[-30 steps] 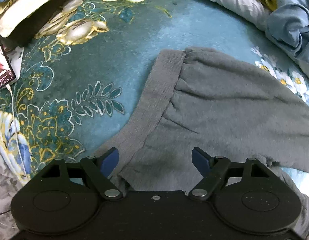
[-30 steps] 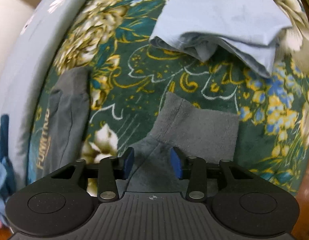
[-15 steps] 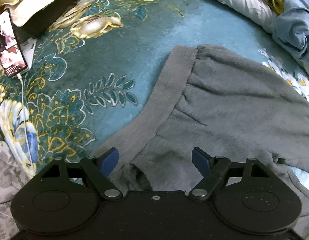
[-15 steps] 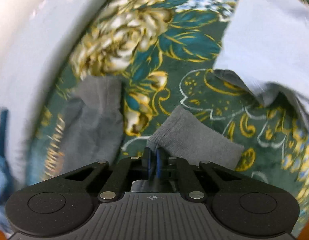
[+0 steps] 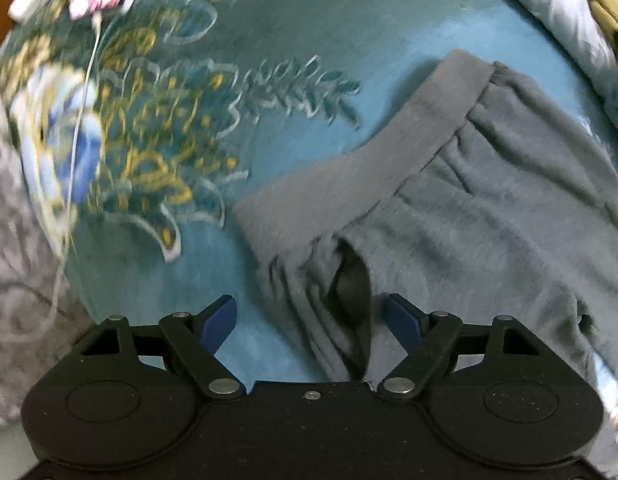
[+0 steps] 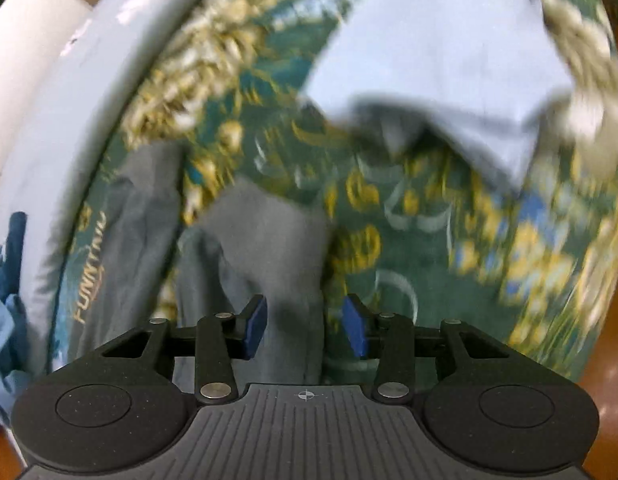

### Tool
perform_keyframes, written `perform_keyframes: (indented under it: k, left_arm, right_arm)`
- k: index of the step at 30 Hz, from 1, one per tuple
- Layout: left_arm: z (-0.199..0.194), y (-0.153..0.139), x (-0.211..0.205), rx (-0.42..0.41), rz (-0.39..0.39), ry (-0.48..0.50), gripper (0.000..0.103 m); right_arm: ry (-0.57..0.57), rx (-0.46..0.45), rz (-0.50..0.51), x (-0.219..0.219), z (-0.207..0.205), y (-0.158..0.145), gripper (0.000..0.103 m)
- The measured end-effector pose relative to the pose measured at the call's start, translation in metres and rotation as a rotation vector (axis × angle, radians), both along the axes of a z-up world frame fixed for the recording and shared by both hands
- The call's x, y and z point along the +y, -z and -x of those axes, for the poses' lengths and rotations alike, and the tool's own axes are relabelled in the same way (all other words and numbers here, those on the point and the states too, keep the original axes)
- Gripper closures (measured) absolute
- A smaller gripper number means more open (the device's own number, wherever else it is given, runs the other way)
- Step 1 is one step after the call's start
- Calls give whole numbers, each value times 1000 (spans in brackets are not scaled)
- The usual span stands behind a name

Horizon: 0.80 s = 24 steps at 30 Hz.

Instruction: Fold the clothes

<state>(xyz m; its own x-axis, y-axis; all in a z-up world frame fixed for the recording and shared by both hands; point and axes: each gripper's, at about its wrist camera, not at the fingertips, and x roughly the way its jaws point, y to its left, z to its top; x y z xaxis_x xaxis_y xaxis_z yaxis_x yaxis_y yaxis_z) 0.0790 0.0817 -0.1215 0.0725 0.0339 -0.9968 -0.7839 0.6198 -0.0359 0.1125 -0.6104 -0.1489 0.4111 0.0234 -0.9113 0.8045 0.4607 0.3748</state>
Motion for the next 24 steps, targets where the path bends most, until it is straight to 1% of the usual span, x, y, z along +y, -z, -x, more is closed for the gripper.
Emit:
perform_keyframes:
  k: [3, 4, 5, 6, 7, 8, 10, 13, 18, 24]
  left_arm:
    - [-1, 0, 1, -3, 7, 18, 23]
    - [-1, -1, 2, -5, 6, 26, 23]
    - [-2, -2, 3, -7, 6, 30, 23]
    - [-3, -2, 4, -9, 6, 34, 23]
    - [-3, -3, 5, -12, 8, 34, 23]
    - [-2, -3, 6, -15, 10, 31, 23]
    - [0, -4, 7, -21, 16, 28, 23]
    - [4, -3, 8, -21, 24, 31, 23]
    - [14, 3, 12, -24, 39, 6, 23]
    - [20, 13, 17, -70, 72, -10, 24]
  right_arm:
    - [21, 2, -26, 9, -4, 18, 64]
    - [32, -3, -32, 12, -6, 21, 66]
    - [30, -16, -40, 15, -7, 20, 75]
    - [22, -34, -49, 17, -9, 18, 97]
    - [7, -44, -44, 19, -10, 13, 100]
    - [-9, -52, -19, 20, -9, 5, 100]
    - [8, -52, 49, 16, 1, -13, 101]
    - [70, 34, 82, 1, 21, -13, 101]
    - [58, 58, 75, 7, 16, -4, 101]
    - [62, 49, 74, 13, 15, -5, 99]
